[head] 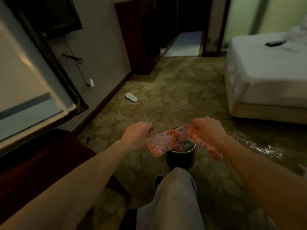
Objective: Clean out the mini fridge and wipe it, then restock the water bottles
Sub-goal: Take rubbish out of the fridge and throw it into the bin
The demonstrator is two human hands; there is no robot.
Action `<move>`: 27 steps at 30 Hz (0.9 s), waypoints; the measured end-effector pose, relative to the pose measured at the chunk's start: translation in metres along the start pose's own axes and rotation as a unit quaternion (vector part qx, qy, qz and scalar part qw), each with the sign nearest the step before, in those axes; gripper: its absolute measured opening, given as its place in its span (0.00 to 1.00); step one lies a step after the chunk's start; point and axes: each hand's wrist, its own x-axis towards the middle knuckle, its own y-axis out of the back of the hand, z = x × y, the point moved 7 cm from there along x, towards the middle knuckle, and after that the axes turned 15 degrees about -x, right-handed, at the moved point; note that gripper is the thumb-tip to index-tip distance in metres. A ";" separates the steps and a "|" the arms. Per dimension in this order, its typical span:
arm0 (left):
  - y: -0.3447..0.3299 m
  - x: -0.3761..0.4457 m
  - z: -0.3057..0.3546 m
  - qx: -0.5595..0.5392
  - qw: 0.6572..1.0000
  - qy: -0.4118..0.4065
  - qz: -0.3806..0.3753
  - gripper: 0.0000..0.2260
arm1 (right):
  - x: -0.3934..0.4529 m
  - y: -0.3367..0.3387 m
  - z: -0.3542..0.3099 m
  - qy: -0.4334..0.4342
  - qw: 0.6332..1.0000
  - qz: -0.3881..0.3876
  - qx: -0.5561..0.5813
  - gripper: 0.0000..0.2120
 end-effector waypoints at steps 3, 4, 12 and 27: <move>-0.036 0.031 -0.010 -0.003 1.000 -0.001 -0.022 0.07 | 0.014 -0.035 0.024 -0.047 0.999 -0.015 0.021 0.07; -0.048 0.040 -0.015 -0.010 1.000 -0.002 -0.029 0.07 | 0.019 -0.047 0.029 -0.056 0.998 -0.019 0.032 0.06; -0.131 0.108 -0.065 -0.042 0.994 0.022 -0.102 0.09 | 0.086 -0.131 0.042 -0.105 0.991 -0.045 0.070 0.05; -0.270 0.174 -0.154 -0.056 0.985 0.054 -0.153 0.28 | 0.150 -0.299 -0.024 0.046 0.991 -0.115 0.047 0.24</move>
